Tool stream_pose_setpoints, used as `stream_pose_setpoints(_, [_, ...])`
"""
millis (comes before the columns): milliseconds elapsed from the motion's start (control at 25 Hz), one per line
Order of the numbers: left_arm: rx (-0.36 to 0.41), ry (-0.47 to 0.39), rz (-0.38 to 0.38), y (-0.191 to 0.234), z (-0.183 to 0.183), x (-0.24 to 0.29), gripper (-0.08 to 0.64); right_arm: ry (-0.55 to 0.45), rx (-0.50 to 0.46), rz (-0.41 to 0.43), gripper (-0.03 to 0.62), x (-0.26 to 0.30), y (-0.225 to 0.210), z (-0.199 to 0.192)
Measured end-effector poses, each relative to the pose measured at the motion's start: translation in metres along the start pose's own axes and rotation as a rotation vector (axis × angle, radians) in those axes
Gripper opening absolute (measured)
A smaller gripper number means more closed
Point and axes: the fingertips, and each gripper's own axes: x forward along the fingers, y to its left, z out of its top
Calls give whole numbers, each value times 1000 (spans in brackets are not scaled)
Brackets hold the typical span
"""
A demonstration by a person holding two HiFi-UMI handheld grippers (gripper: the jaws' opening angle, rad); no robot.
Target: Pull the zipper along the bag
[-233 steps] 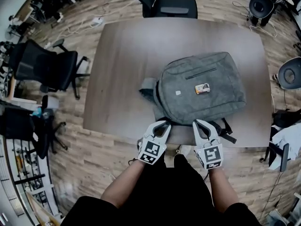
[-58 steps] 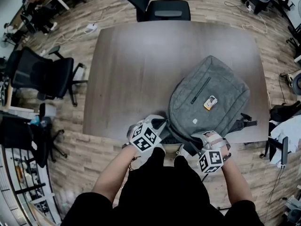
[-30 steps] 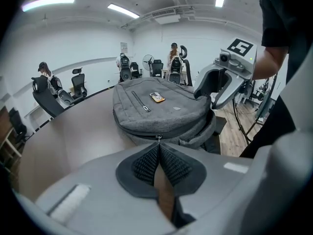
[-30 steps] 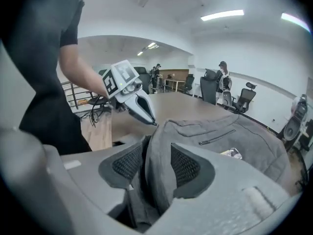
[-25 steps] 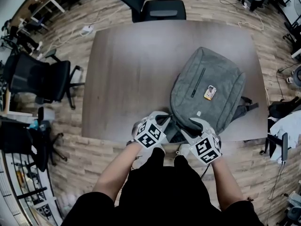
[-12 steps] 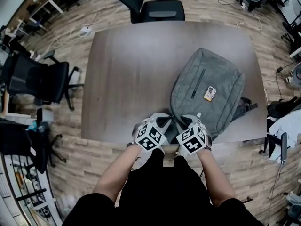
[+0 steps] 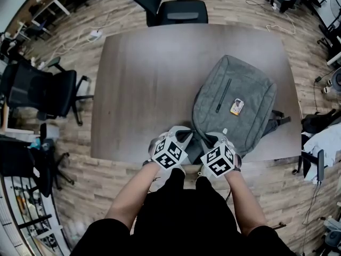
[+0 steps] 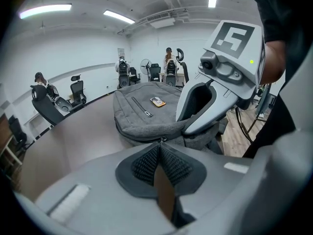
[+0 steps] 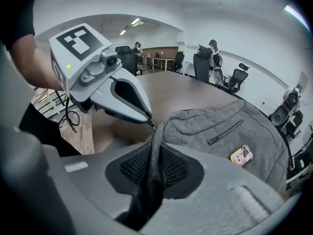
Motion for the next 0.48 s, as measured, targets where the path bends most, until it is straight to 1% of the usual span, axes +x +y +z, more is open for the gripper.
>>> stream_pose_setpoints(480, [-21,16,20,17,-5,3,31,-16,-151,52,60,-28,14,-25])
